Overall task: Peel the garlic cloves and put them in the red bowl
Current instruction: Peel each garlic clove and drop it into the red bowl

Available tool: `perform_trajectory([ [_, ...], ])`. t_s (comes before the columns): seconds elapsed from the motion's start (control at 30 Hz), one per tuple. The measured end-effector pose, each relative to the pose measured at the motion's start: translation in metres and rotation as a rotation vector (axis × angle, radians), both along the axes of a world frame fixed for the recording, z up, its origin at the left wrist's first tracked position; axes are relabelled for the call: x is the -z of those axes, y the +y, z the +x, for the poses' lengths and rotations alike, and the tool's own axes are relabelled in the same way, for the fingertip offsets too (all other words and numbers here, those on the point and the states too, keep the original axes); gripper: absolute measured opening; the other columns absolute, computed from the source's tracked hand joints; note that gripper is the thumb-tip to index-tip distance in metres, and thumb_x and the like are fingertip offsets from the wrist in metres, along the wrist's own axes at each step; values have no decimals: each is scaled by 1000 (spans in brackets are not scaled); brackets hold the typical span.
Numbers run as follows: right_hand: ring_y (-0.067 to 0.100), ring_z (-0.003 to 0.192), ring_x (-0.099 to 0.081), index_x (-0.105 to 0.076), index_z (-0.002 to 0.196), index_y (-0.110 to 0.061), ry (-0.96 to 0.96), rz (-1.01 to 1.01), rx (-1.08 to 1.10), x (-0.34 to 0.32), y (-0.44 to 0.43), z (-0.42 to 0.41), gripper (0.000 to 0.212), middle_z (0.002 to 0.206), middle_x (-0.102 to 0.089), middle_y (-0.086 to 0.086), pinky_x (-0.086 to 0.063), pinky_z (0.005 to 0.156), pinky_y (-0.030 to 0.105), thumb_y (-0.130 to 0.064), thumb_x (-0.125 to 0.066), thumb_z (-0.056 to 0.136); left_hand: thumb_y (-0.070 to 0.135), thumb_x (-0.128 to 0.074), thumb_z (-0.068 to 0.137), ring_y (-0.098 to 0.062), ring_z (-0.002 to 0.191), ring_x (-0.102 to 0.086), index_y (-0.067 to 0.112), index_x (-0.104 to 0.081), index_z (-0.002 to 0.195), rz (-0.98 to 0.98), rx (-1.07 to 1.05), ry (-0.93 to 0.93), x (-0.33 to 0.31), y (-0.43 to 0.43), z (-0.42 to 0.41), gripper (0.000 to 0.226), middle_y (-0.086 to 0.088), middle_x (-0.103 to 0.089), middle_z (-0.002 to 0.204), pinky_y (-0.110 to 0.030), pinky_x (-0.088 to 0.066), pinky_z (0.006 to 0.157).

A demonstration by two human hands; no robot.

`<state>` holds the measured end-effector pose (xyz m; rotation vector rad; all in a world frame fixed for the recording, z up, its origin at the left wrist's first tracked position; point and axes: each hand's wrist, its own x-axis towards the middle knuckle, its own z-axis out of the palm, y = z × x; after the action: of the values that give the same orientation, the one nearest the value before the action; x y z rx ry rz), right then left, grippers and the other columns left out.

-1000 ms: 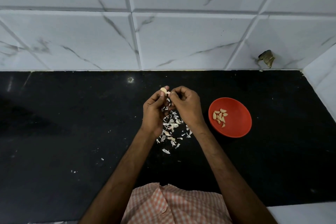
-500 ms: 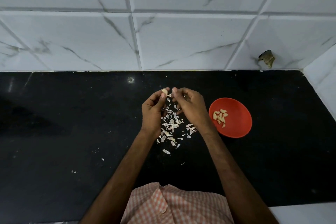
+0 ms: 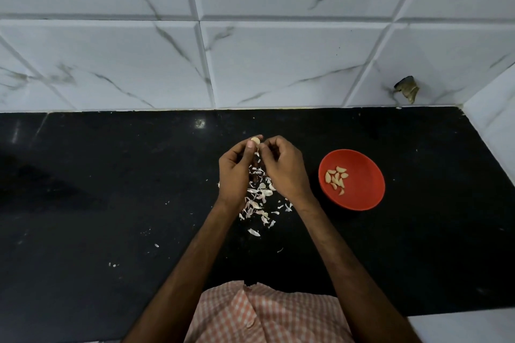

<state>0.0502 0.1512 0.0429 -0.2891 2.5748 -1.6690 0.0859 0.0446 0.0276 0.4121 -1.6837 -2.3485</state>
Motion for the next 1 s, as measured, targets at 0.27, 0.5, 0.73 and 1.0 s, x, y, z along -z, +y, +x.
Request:
perform_trajectory([
  [0.27, 13, 81, -67, -64, 99, -12, -10, -29, -90, 1, -1, 0, 14, 90, -67, 1, -59, 71, 37, -25, -59, 102, 14, -54, 103, -7, 71, -67, -3, -67, 121, 214, -29, -70, -2, 0, 3, 28, -14, -71, 99, -16, -48, 52],
  [0.5, 20, 75, -65, -64, 93, -11, 55, 44, -103, 6, 3, 0, 5, 87, -64, 1, -59, 68, 41, -14, -66, 95, 20, -57, 101, -5, 66, -48, 9, -72, 120, 344, -128, -134, 3, -14, -4, 26, 3, -63, 87, -20, -38, 51],
  [0.73, 4, 86, -71, -71, 106, -11, 92, 50, -55, 10, 15, -5, 19, 91, -74, -3, -56, 77, 17, 1, -60, 97, 14, -69, 94, -10, 68, -53, 5, -73, 114, 257, -172, -118, 8, -10, 1, 22, -1, -72, 84, -19, -43, 47],
  [1.0, 5, 86, -66, -70, 99, -12, 129, -22, -33, 4, 3, -2, 12, 91, -69, -8, -54, 76, 18, -23, -72, 93, 13, -69, 94, -5, 70, -58, 4, -74, 108, 121, -127, -101, 2, -4, 4, 17, 0, -68, 82, -22, -45, 49],
])
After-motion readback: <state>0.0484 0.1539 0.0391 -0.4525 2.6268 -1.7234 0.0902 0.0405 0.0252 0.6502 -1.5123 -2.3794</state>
